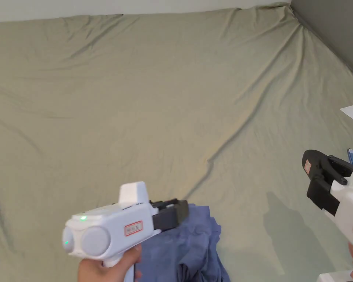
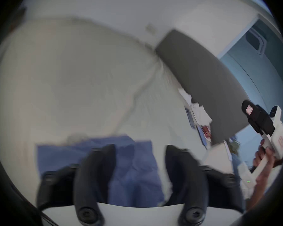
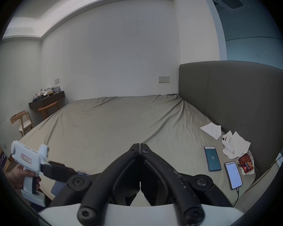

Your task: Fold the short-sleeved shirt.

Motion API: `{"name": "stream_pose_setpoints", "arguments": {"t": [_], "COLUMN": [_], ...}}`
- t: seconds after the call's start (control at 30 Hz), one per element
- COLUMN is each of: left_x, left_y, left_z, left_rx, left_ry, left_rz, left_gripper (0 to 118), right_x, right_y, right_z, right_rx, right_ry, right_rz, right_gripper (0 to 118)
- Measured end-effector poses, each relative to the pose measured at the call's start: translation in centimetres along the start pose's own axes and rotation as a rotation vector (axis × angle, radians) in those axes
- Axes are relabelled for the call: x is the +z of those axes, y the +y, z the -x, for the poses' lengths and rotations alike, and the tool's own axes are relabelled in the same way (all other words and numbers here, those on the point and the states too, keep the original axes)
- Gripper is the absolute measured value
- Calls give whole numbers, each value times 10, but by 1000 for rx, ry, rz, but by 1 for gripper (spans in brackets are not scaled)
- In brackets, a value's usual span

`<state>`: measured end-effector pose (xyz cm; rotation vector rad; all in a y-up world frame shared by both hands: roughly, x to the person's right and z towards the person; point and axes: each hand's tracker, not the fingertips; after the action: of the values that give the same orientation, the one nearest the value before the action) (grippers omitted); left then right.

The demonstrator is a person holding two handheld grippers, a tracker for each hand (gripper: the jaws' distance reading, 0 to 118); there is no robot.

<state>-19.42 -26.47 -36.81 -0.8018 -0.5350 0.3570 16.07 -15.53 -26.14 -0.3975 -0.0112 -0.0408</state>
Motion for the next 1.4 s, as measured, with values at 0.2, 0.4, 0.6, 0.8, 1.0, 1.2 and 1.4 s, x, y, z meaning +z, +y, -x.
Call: {"name": "stream_pose_setpoints", "arguments": {"t": [0.2,0.4,0.6,0.8,1.0,1.2,1.4], "left_x": [-39,-79,-76,3,46,46,22], "left_y": [-76,-142,-120,-42,-6,-11,-26], "left_z": [-35,-84,-94,-57,27,86,126], "left_rx": [-317,-401,-376,-250,-168,22,163], "left_ry": [128,60,-58,-4,163,183,88], "left_rz": [137,274,273,28,-32,64,235], "left_gripper": [2,2,2,2,2,11,98], "right_x": [-2,-1,-10,-38,-87,-116,-113], "right_y": [-2,-4,-14,-47,-133,-191,-182], "right_z": [2,3,15,50,97,106,104], "right_rx": [-14,2,21,145,195,222,251], "right_ry": [8,4,61,249,435,438,459], "right_rz": [12,21,56,192,469,599,579], "right_gripper": [0,0,0,0,0,0,0]}}
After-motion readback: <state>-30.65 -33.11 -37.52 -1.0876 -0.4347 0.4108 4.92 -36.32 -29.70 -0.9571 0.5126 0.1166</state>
